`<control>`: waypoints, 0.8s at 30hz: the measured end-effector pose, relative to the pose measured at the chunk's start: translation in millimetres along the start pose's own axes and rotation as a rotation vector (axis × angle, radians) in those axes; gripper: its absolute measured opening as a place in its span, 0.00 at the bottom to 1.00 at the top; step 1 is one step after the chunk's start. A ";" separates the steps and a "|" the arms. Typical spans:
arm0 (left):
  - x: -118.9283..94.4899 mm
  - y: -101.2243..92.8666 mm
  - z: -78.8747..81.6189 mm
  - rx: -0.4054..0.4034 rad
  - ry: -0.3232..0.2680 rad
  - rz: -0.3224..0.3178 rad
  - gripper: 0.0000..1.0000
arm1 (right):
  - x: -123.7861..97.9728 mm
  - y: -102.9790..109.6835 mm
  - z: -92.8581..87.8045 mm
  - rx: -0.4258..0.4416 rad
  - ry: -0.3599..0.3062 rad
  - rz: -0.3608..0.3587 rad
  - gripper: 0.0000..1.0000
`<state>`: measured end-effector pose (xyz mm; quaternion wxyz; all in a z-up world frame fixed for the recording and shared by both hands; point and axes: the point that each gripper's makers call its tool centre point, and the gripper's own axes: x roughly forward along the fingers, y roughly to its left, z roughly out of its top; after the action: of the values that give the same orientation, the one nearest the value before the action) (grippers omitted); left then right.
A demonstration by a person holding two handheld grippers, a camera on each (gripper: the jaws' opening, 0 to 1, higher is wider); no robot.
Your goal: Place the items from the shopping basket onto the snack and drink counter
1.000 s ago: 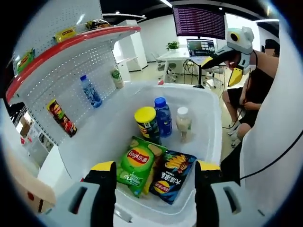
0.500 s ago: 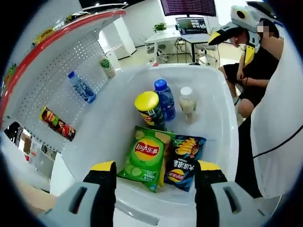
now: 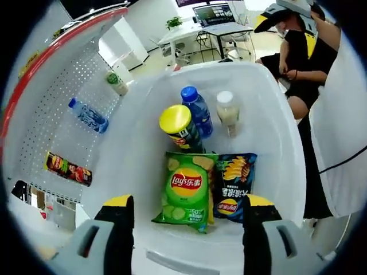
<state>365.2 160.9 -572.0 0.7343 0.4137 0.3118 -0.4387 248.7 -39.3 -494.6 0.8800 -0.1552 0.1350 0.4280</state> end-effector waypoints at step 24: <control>93.7 -0.6 -24.1 0.142 0.182 -0.154 0.82 | -14.8 -11.2 6.9 -0.047 -0.017 -0.051 0.60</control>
<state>401.8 145.7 -660.3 0.6361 0.4775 0.3763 -0.4752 249.6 -53.7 -481.0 0.8879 -0.1757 0.1134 0.4098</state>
